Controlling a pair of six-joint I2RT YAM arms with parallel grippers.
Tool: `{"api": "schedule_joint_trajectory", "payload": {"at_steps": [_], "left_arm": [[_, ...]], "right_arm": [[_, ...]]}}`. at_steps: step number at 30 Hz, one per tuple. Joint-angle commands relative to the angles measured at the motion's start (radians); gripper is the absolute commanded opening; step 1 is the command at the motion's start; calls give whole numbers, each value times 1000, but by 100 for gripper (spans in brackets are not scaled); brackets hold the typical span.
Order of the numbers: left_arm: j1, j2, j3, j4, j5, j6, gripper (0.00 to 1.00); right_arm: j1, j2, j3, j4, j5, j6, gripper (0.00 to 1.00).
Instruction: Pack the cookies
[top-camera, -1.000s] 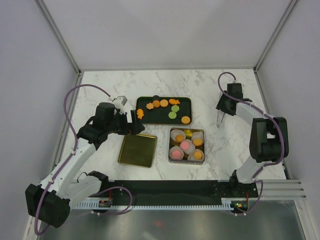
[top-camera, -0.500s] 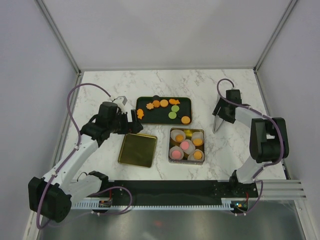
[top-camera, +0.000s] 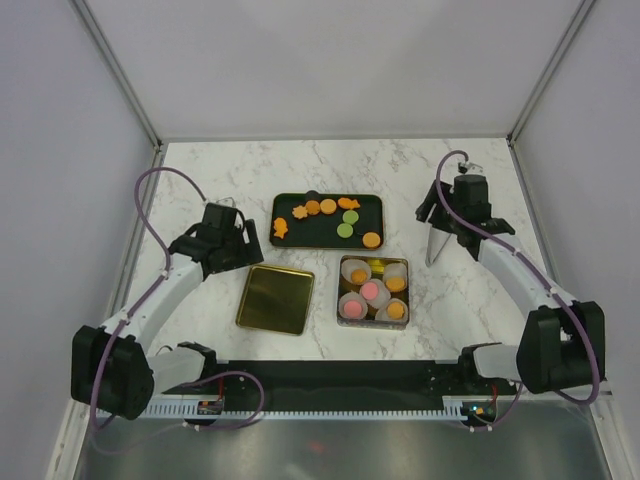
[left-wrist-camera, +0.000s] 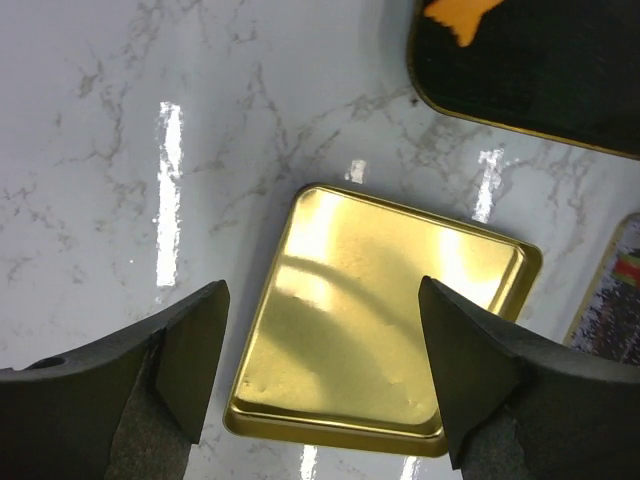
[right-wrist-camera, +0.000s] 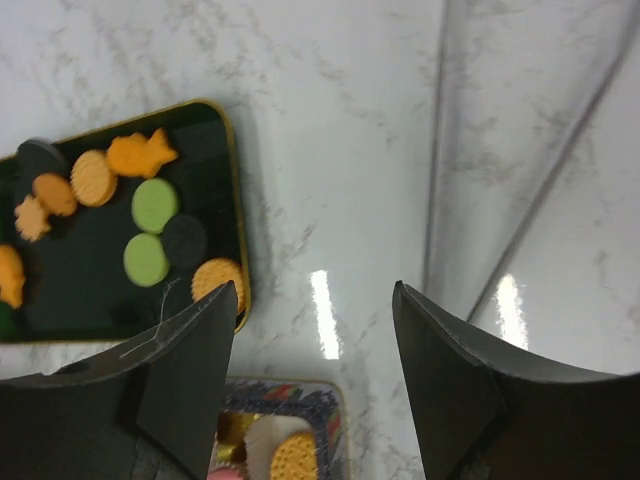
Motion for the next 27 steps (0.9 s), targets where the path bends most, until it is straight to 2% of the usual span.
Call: {"api": "schedule_joint_trajectory", "payload": {"at_steps": [1, 7, 18, 21, 25, 27], "left_arm": [[50, 44, 18, -23, -99, -50, 84], [114, 140, -4, -10, -20, -70, 72], [130, 305, -46, 79, 119, -94, 48], [130, 354, -45, 90, 139, -96, 37], [131, 392, -45, 93, 169, -93, 13], [130, 400, -37, 83, 180, -78, 6]], "right_arm": [[96, -50, -20, 4, -67, -2, 72], [210, -79, -34, 43, -149, 10, 71], [225, -104, -56, 56, -229, -16, 70], [224, -102, -60, 63, -238, -15, 71], [225, -104, -65, 72, -245, -11, 71], [224, -102, -62, 73, -250, -11, 70]]}}
